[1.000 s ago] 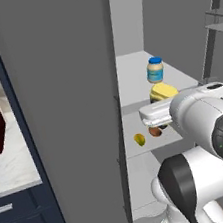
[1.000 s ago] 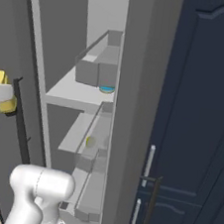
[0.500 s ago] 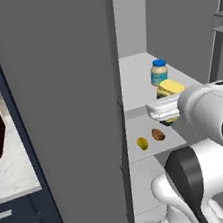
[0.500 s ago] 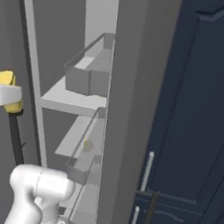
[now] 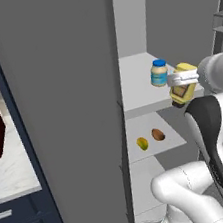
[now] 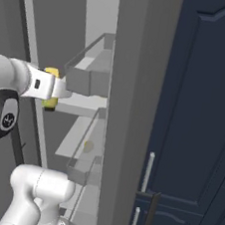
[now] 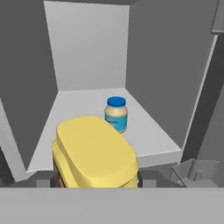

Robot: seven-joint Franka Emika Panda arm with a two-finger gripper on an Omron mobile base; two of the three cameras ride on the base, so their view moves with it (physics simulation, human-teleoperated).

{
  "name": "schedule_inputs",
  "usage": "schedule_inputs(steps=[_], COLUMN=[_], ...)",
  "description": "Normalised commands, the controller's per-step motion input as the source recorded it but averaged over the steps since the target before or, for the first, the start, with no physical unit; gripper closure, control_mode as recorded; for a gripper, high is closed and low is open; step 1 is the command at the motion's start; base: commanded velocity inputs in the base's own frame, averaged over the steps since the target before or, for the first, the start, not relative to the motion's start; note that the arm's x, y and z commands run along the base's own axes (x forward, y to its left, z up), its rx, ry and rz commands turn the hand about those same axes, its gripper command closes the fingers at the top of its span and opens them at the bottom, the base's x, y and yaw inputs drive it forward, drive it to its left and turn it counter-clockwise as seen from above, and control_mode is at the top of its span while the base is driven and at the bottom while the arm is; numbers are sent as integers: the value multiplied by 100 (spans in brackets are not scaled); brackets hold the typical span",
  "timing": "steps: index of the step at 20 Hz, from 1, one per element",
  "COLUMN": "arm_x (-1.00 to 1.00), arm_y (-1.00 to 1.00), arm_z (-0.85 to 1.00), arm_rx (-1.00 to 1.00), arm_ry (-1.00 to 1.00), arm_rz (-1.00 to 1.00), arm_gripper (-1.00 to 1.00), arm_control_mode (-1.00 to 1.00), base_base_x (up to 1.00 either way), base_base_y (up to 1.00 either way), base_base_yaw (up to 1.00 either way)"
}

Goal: Place the mustard and mayonnaise from the counter to the top shelf of the fridge. If the existing items in the fridge are on the top shelf, move them to other shelves.

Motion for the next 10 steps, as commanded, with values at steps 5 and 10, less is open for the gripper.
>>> schedule_inputs(steps=[5, 10], arm_x=[58, 91], arm_y=[-37, 13], arm_z=[-39, -7], arm_rx=[-3, -6], arm_ry=[-4, -5], arm_rz=[0, -7], arm_gripper=[100, 100], arm_control_mode=[-100, -100], base_base_x=[0, 0], base_base_y=[0, 0], base_base_yaw=[0, 0])
